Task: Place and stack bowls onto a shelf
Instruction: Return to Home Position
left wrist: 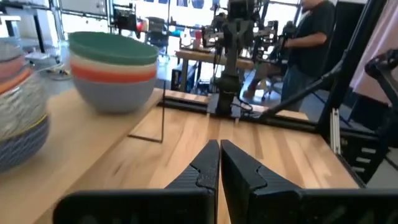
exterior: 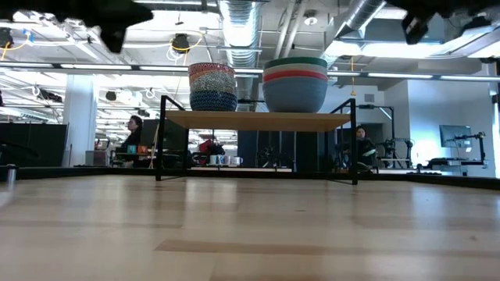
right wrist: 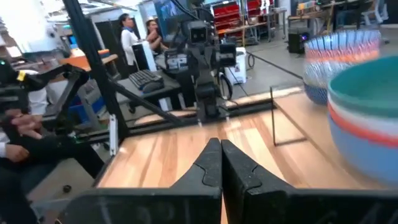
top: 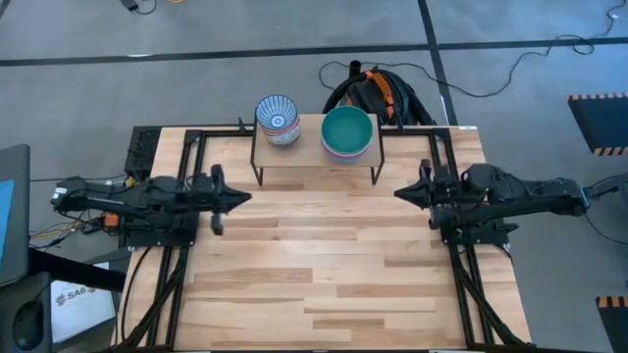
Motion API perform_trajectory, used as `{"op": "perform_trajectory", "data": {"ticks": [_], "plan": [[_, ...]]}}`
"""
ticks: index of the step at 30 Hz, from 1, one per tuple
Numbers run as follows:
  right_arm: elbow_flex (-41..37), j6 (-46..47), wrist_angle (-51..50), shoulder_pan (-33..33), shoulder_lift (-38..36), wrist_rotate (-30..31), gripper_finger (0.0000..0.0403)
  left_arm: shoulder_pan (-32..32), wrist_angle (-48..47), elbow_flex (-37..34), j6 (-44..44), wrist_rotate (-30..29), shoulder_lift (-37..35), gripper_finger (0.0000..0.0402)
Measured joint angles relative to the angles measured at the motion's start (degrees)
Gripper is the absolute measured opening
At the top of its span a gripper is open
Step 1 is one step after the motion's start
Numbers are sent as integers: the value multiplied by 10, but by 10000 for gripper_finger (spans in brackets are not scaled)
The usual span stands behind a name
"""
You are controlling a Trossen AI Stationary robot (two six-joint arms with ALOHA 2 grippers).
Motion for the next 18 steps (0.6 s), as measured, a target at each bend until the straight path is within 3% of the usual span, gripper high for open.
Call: {"op": "perform_trajectory", "data": {"ticks": [8,14,18], "plan": [[-108,35,70,36,-54,44,16,0,-22,-118,-19,1,-194,0],[-157,15,119,52,-71,44,16,0,-65,-149,27,0,-269,0],[-203,7,164,53,-87,44,16,0,-99,-149,45,0,-277,0]]}}
